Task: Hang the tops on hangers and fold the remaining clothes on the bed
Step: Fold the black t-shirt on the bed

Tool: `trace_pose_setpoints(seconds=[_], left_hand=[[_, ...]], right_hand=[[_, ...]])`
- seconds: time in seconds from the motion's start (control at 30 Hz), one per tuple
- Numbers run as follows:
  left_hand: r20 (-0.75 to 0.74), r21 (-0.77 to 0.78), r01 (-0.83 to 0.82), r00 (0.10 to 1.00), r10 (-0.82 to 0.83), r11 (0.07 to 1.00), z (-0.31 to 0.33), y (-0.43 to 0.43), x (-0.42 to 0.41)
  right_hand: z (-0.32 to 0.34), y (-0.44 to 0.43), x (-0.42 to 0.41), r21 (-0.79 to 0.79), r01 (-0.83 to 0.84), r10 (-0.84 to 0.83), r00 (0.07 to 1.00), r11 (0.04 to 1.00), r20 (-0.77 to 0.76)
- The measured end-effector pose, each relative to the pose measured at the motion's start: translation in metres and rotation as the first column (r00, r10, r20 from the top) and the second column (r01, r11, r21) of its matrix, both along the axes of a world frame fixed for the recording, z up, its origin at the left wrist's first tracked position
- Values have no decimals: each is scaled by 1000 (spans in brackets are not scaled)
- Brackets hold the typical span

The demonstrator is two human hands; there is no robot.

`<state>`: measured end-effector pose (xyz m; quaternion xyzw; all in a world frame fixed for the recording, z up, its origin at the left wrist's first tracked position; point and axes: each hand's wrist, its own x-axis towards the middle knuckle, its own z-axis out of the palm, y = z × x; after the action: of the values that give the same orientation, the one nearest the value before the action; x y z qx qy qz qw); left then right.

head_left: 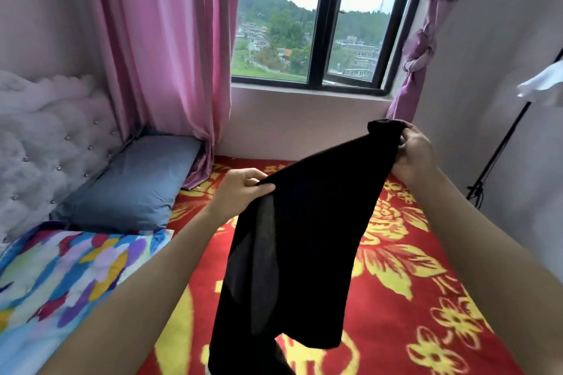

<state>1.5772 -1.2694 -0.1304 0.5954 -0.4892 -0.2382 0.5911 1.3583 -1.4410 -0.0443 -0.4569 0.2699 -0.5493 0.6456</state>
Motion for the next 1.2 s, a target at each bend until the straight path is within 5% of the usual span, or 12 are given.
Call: trace_pose_setpoints(seconds=[0.23, 0.47, 0.57, 0.7, 0.87, 1.07, 1.2], left_hand=[[5, -102, -180, 983, 181, 978, 6, 3, 8], [312, 108, -436, 868, 386, 893, -45, 5, 12], [333, 15, -478, 831, 447, 878, -50, 13, -10], [189, -151, -458, 857, 480, 876, -51, 32, -57], [85, 92, -321, 946, 313, 943, -66, 22, -80], [222, 143, -598, 796, 563, 788, -68, 11, -62], [311, 154, -628, 764, 566, 763, -89, 35, -37]], right_hand=[[-23, 10, 9, 16, -55, 57, 954, 998, -294], [-12, 44, 43, 62, -243, 250, 903, 968, -351], [-17, 62, 61, 72, -264, 270, 872, 962, -408], [-20, 80, 82, 145, -244, 281, 892, 959, -353], [-9, 104, 103, 82, -266, 279, 922, 960, -270], [-4, 108, 103, -115, -196, 169, 963, 974, -211], [-10, 77, 81, -35, -73, 64, 974, 997, -216]])
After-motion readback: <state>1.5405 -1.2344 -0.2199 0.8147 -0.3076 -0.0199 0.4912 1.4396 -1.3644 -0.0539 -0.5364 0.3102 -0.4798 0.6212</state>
